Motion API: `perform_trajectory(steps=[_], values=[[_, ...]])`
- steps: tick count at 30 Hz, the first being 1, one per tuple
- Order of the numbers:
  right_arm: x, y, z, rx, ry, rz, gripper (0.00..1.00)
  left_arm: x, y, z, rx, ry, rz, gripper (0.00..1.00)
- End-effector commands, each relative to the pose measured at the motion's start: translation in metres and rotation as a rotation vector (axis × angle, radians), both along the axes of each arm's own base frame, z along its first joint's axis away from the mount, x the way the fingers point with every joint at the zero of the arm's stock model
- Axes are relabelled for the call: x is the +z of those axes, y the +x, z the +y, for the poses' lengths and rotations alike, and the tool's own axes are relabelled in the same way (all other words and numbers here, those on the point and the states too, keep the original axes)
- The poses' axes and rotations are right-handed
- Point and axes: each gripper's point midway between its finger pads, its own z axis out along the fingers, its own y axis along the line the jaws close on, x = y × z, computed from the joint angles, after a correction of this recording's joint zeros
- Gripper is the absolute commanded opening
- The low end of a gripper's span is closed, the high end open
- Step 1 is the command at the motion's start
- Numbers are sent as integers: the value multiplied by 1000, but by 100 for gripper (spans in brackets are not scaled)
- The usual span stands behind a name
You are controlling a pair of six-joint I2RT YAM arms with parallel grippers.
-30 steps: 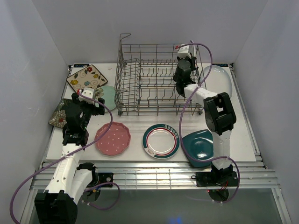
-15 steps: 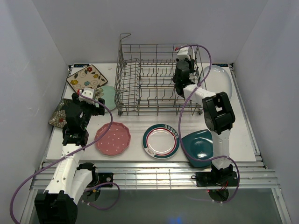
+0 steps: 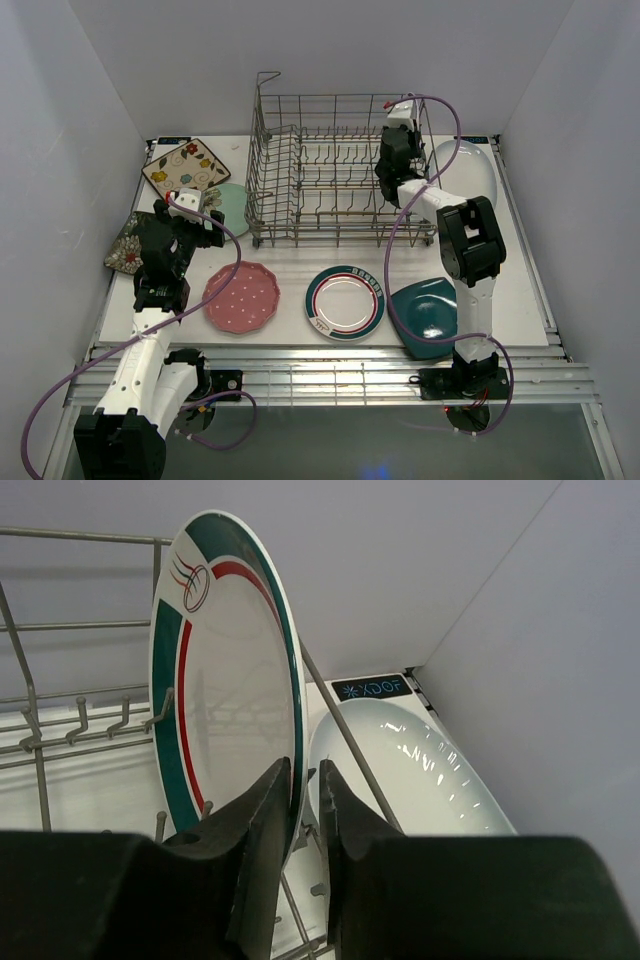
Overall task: Load the plates into the dish rack
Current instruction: Insert the plate into the dish rack.
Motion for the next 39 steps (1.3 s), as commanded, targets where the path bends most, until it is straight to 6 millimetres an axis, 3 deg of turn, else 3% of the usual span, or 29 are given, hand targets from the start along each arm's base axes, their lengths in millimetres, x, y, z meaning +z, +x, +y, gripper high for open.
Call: perform_trajectory(steps=[1, 8, 18, 24, 26, 27, 29, 30, 32, 33, 35, 39], values=[[39, -1, 0, -7, 59, -92, 29, 17, -1, -2, -11, -11, -33, 98], [60, -4, -1, -5, 80, -105, 41, 19, -2, -2, -12, -9, -42, 98], [80, -19, 1, 31, 147, -98, 68, 18, -3, -3, -14, -8, -36, 98], [94, -37, 0, 69, 193, -89, 96, 21, -3, -2, -11, -6, -41, 98], [93, -42, 0, 77, 218, -83, 90, 21, -3, -2, -11, -9, -41, 98], [103, -49, -1, 83, 236, -99, 90, 21, -3, -2, -11, -9, -41, 98], [94, -58, -3, 88, 262, -87, 90, 21, -3, -2, -9, -9, -41, 98], [104, -65, -3, 102, 281, -108, 90, 21, -3, -2, -9, -9, -41, 98], [93, -73, -4, 110, 311, -97, 90, 21, -3, -2, -9, -9, -39, 98], [102, -80, -4, 132, 326, -114, 90, 21, -3, -2, -9, -9, -41, 98], [94, -88, -3, 153, 337, -105, 90, 21, -3, -2, -9, -12, -39, 98], [99, -108, -9, 167, 362, -117, 90, 23, -3, -2, -7, -17, -43, 98]])
